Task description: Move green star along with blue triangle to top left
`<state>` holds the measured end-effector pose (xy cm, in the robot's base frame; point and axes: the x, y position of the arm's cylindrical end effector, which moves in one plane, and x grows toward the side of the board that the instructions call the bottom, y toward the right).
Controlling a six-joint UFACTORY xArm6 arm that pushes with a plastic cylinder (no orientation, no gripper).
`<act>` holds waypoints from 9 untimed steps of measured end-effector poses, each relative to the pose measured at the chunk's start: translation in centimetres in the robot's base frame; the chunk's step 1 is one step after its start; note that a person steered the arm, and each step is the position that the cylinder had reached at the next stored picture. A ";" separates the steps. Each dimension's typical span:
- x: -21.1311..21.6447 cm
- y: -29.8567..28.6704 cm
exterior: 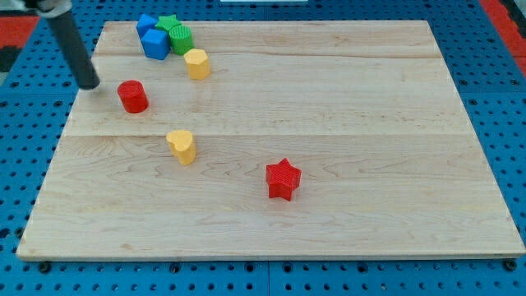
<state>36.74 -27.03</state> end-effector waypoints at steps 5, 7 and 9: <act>7.2 12.9; -0.8 25.7; -15.9 23.3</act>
<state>20.80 -3.73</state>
